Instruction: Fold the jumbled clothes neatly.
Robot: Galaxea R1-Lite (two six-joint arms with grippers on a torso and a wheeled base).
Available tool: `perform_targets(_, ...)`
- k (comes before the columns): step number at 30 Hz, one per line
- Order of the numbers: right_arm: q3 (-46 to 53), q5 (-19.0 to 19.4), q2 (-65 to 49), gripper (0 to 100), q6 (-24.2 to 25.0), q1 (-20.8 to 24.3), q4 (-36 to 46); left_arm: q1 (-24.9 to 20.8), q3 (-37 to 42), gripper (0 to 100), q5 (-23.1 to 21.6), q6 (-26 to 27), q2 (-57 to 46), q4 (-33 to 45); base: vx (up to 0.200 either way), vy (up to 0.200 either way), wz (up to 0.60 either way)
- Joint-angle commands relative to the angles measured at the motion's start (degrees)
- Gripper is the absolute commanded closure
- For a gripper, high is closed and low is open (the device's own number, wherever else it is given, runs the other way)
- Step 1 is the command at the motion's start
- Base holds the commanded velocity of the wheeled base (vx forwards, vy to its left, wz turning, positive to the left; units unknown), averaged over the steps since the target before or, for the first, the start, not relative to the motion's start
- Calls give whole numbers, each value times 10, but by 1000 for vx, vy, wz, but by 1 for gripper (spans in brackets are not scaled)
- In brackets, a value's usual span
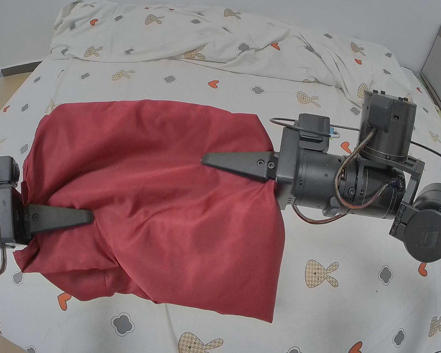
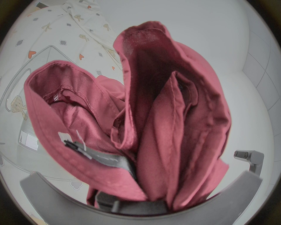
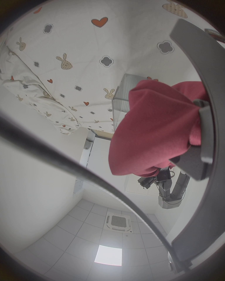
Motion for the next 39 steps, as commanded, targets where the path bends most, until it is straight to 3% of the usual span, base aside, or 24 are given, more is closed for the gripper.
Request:
perform_targets(1, -18, 0, 21, 100, 0, 7, 0, 28, -4, 100, 0, -1, -6, 21, 0, 0, 0)
perform_targets(19, -82, 0, 90, 100, 0, 45, 2, 86, -13, 100, 0, -1, -36, 72, 0, 0, 0)
perform_targets(31, -107, -1, 104, 100, -1, 43, 2, 138, -22, 100, 0, 1, -4, 101, 0, 0, 0)
perform_targets(39, -129, -1, 117, 100, 0, 49, 2, 150, -33, 100, 0, 1, 3, 101, 0, 0, 0)
